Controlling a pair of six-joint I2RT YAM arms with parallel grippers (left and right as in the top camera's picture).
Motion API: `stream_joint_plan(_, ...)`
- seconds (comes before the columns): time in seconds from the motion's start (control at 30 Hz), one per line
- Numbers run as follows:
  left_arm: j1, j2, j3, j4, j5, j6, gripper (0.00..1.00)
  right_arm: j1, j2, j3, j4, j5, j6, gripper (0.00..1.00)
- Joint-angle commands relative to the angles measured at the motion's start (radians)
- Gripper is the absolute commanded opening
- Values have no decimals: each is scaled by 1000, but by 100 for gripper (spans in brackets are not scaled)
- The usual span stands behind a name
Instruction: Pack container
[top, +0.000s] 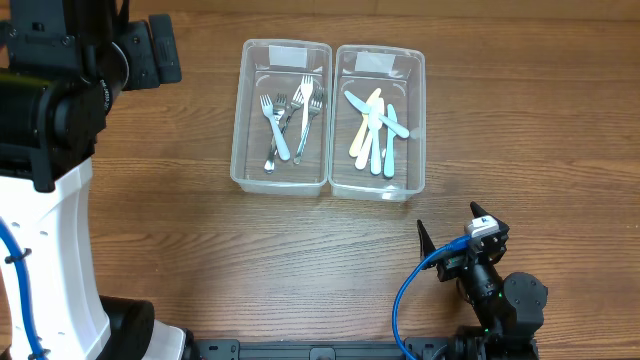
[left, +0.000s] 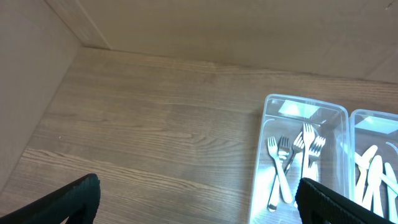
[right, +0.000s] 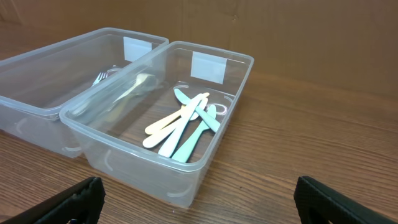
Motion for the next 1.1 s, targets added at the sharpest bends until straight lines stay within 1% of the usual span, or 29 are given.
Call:
stream_joint_plan(0.0,1,6,3,5,-13,-10,100,3,-11,-9,5,0,0,100)
stream_joint_plan(0.4,1,6,3,4,-14,-8,100,3,-11,-9,5,0,0,100)
stream_joint_plan(0.53,5,9,2,-45,-35,53,100,3,-11,-9,5,0,0,100)
stream_joint_plan(0.6,5,-5,-2,-28,-84,73,100,3,-11,-9,5,0,0,100)
stream_joint_plan(0.67,6,-27,-17,19,-93,72,100,3,-11,-9,5,0,0,100)
stream_joint_plan(0.73,6,-69,-61,99,-93,73,100,3,-11,-9,5,0,0,100)
stream_joint_plan(0.77,6,-112,-124,193,-84,72,100,3,-11,-9,5,0,0,100)
stream_joint_plan(0.87,8,-187,-267,367,-84,72,100,3,-11,-9,5,0,0,100)
stream_joint_plan(0.93,17,-237,-372,461,-83,72,100,3,-11,-9,5,0,0,100)
stream_joint_plan(1.07,47,-374,-653,626,-84,72,100,3,-11,-9,5,0,0,100)
